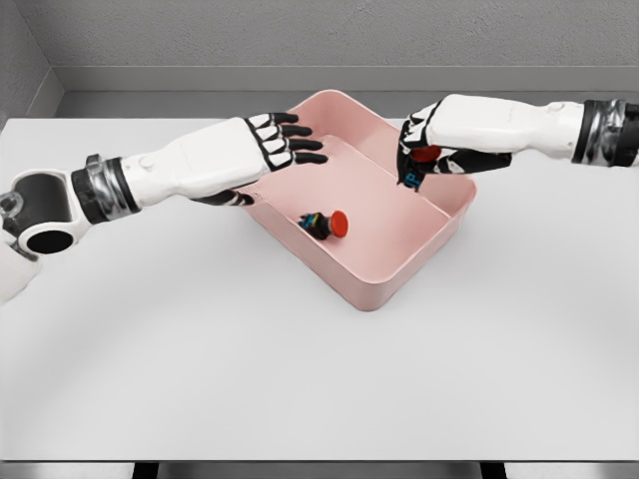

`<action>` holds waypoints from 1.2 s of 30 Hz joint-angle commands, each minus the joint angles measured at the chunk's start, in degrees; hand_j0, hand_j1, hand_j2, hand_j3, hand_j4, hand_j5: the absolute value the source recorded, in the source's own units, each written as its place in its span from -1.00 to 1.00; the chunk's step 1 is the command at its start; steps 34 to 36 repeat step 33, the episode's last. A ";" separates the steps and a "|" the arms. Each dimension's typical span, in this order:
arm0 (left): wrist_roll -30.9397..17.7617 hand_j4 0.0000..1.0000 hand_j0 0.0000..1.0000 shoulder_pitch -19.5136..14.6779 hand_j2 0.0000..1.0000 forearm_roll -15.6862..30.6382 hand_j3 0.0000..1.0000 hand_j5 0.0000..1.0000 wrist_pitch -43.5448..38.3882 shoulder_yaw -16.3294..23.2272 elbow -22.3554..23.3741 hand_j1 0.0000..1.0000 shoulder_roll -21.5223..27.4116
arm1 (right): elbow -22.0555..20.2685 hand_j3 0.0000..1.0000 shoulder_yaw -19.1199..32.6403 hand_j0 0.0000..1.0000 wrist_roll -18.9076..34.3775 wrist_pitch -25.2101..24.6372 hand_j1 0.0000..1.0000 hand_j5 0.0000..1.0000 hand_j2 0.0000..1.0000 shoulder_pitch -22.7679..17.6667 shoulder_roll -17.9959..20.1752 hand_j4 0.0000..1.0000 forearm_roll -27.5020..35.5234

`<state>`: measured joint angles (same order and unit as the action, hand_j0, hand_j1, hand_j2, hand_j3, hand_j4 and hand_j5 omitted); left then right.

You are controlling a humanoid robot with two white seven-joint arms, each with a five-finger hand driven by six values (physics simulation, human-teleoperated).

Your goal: Put the industrial switch in the basket with both arms

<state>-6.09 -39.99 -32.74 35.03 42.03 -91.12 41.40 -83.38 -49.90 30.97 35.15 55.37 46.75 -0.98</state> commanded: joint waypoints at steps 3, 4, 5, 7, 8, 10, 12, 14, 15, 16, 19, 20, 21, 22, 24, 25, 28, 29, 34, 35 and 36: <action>0.20 1.00 1.00 1.41 1.00 2.68 1.00 1.00 -0.03 1.30 -6.36 1.00 13.08 | 4.27 -0.13 -2.31 -0.13 0.31 -0.15 -0.13 -0.13 -0.13 1.23 -3.59 -0.13 0.10; 0.20 1.00 1.00 1.41 1.00 2.68 1.00 1.00 -0.03 1.30 -6.36 1.00 13.53 | 5.50 -0.13 -2.92 -0.13 0.40 -0.15 -0.13 -0.13 -0.13 1.67 -4.65 -0.13 0.01; 0.20 1.00 1.00 1.58 1.00 2.68 1.00 1.00 -0.03 1.30 -6.36 1.00 14.05 | 6.74 -0.13 -3.80 -0.13 0.40 -0.15 -0.13 -0.13 -0.13 2.37 -5.61 -0.13 -0.08; 0.20 1.00 1.00 1.58 1.00 2.68 1.00 1.00 -0.03 1.30 -6.18 1.00 14.49 | 9.02 -0.11 -4.86 -0.11 0.40 -0.15 -0.11 -0.11 -0.11 3.08 -7.11 -0.11 -0.25; 0.20 1.00 1.00 1.58 1.00 2.68 1.00 1.00 -0.03 1.30 -6.18 1.00 14.49 | 9.20 -0.07 -5.03 -0.07 0.40 -0.15 -0.07 -0.07 -0.07 3.34 -7.28 -0.07 -0.34; 0.02 1.00 1.00 1.58 1.00 2.68 1.00 1.00 -0.03 1.39 -6.00 1.00 14.58 | 9.72 0.13 -4.94 0.13 0.31 -0.15 0.13 0.13 0.13 3.34 -7.28 0.13 -0.34; -0.07 1.00 1.00 1.58 1.00 2.68 1.00 1.00 -0.03 1.56 -6.00 1.00 14.49 | 9.99 1.00 -4.94 1.00 -0.13 -0.15 1.00 1.00 1.00 3.43 -7.55 1.00 -0.34; -0.15 1.00 1.00 1.58 1.00 2.59 1.00 1.00 -0.03 1.83 -5.92 1.00 14.41 | 9.99 1.00 -4.77 1.00 -0.13 -0.15 1.00 1.00 1.00 3.60 -8.08 1.00 -0.43; -0.15 1.00 1.00 1.58 1.00 2.59 1.00 1.00 -0.03 1.91 -5.92 1.00 14.32 | 9.99 1.00 -4.77 1.00 -0.30 -0.15 1.00 1.00 1.00 3.61 -8.08 1.00 -0.43; -0.15 1.00 1.00 1.58 1.00 2.59 1.00 1.00 -0.03 1.91 -5.92 1.00 14.23 | 9.99 1.00 -4.77 1.00 -0.39 -0.15 1.00 1.00 1.00 3.61 -8.08 1.00 -0.43; -0.15 1.00 1.00 1.50 1.00 2.59 1.00 1.00 -0.03 1.91 -5.83 1.00 13.97 | 9.99 1.00 -4.59 1.00 -0.39 -0.15 1.00 1.00 1.00 3.61 -7.64 1.00 -0.34; -0.15 1.00 1.00 1.50 1.00 2.59 1.00 1.00 -0.03 1.91 -5.83 1.00 13.97 | 9.90 1.00 -4.33 1.00 -0.48 -0.15 1.00 1.00 1.00 3.43 -7.29 1.00 -0.25; -0.15 1.00 1.00 1.41 1.00 2.51 1.00 1.00 -0.03 2.35 -5.83 1.00 13.97 | 9.90 1.00 -4.24 1.00 -0.48 -0.15 1.00 1.00 1.00 3.25 -5.97 1.00 -0.25; -0.15 1.00 1.00 1.41 1.00 2.51 1.00 1.00 -0.03 2.44 -5.83 1.00 13.97 | 9.90 1.00 -4.06 1.00 -0.48 -0.15 1.00 1.00 1.00 3.17 -4.83 1.00 -0.17; 0.02 1.00 1.00 1.41 1.00 2.51 1.00 1.00 -0.03 2.53 -5.83 1.00 13.97 | 9.90 1.00 -1.08 1.00 -0.65 -0.15 1.00 1.00 1.00 0.44 -2.01 1.00 0.27; 0.02 1.00 1.00 1.41 1.00 2.51 1.00 1.00 -0.03 2.53 -5.74 1.00 13.97 | 9.90 1.00 -0.20 1.00 -1.00 -0.15 1.00 1.00 1.00 -0.52 -0.96 1.00 0.45; 0.11 1.00 1.00 1.32 1.00 2.51 1.00 1.00 -0.03 2.53 -5.65 1.00 13.79 | 9.99 1.00 -0.11 1.00 -2.50 -0.15 1.00 1.00 1.00 -2.19 2.29 1.00 2.82; 0.11 1.00 1.00 1.32 1.00 2.51 1.00 1.00 -0.03 2.53 -5.65 1.00 13.70 | 9.99 1.00 0.24 1.00 -3.20 -0.15 1.00 1.00 1.00 -2.63 3.52 1.00 3.00; 0.11 1.00 1.00 1.32 1.00 2.51 1.00 1.00 -0.03 2.62 -5.65 1.00 13.27 | 10.08 1.00 1.91 1.00 -3.55 -0.15 1.00 1.00 1.00 -5.10 6.16 1.00 4.49; 0.11 1.00 1.00 1.32 1.00 2.51 1.00 1.00 -0.03 2.62 -5.65 1.00 13.27 | 10.08 1.00 1.91 1.00 -3.55 -0.15 1.00 1.00 1.00 -5.10 6.16 1.00 4.49; 0.11 1.00 1.00 1.32 1.00 2.51 1.00 1.00 -0.03 2.62 -5.65 1.00 13.27 | 10.08 1.00 1.91 1.00 -3.55 -0.15 1.00 1.00 1.00 -5.10 6.16 1.00 4.49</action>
